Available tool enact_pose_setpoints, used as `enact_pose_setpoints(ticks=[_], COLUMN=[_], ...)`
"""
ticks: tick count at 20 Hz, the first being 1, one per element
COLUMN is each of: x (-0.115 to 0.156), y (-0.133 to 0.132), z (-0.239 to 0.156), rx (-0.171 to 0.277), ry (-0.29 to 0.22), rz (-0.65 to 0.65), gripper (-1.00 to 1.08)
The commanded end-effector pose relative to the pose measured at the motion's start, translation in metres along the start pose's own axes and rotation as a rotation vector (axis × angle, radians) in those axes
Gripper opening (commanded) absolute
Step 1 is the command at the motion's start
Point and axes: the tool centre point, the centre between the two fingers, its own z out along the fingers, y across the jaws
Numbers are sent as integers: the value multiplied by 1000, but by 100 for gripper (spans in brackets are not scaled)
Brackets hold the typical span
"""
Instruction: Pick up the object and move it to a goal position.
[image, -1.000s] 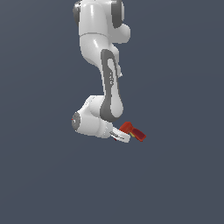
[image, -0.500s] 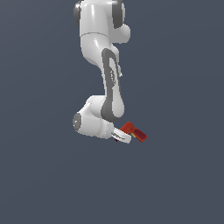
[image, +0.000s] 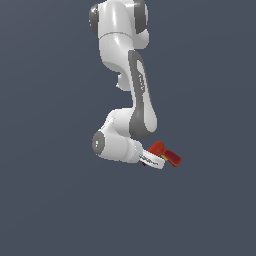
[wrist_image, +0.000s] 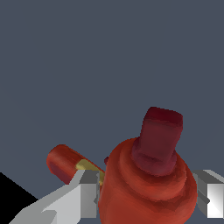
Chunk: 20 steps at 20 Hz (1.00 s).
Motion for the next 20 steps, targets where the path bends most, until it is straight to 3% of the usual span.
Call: enact_pose_setpoints(ticks=[1,10,20], x=[-4,-12,-13], y=[-24,-81,-98], z=[-2,-3,-4], rx=[1,0,0], ry=[1,-1,-1], rz=[-3,-2,-2], gripper=[-100,-100,-100])
